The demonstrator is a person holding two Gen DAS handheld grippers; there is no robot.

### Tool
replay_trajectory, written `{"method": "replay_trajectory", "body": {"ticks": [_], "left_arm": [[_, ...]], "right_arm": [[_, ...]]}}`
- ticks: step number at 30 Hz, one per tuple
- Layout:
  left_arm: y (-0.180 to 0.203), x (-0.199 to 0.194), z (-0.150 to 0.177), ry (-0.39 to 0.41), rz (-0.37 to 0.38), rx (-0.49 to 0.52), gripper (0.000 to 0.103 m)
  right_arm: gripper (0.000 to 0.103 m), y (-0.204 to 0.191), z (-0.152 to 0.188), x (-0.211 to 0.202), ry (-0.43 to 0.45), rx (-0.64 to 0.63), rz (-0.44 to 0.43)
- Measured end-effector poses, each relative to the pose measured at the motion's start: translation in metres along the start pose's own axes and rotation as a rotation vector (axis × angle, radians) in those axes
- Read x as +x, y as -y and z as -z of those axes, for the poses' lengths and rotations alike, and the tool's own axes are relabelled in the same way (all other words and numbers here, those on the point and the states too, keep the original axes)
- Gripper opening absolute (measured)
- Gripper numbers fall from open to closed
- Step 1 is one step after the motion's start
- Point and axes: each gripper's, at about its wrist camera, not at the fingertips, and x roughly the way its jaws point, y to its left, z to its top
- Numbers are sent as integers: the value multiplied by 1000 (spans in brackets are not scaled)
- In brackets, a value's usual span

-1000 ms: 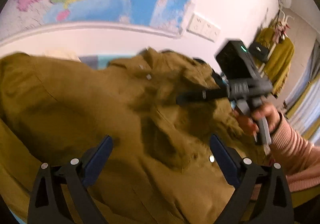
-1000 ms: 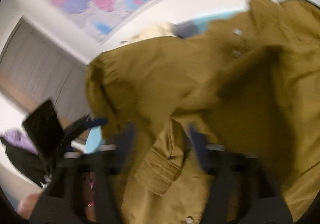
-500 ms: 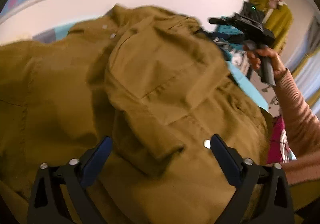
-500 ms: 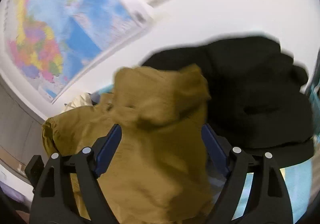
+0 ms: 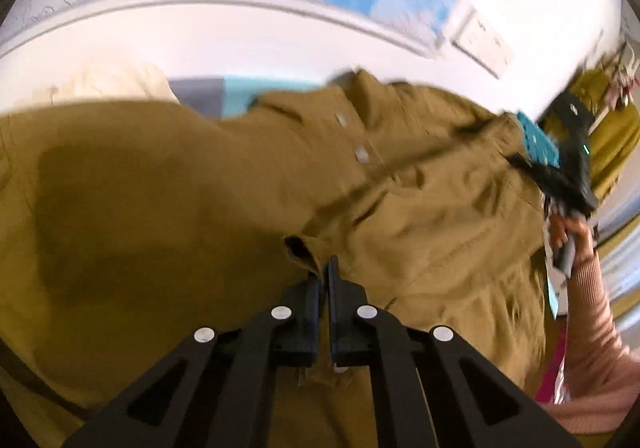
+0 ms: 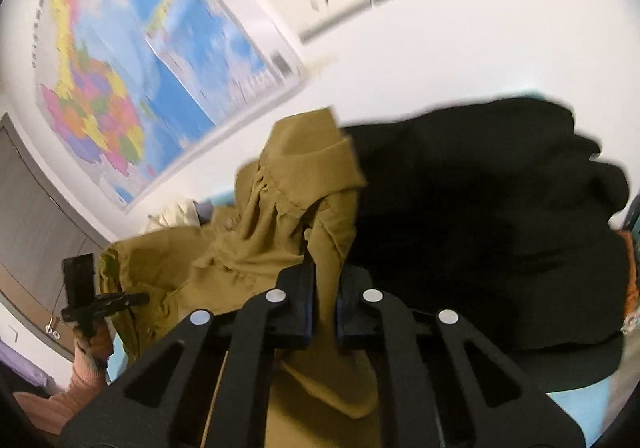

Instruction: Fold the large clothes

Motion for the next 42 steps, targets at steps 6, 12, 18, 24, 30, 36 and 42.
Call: {"method": "replay_trajectory", "body": {"ticks": [6,12,18,24,30,36,42], "left_arm": [[-6,25,-3,-77,-34,19,53],[-11,16,19,-65,-12,51,75],[2,46,16,-94,-21,56,45],[10,51,1,-36,-98,63,5],[-5,22,-14,54,-82,27,16],[-10,44,-3,13,-253,56,29],[18,-14,22,125,-257,150,75]], "right_arm": [[34,23,15,31,-126,54,160],[60,-3,16,4,20,-18,186],[62,-58,16,23,19,-234,199],[56,-76,22,69,-49,-340,273],[33,-67,12,97,-92,-311,293],[42,-65,11,110,-123,-233,323],[50,-101,19,61,24,-246,280]]}}
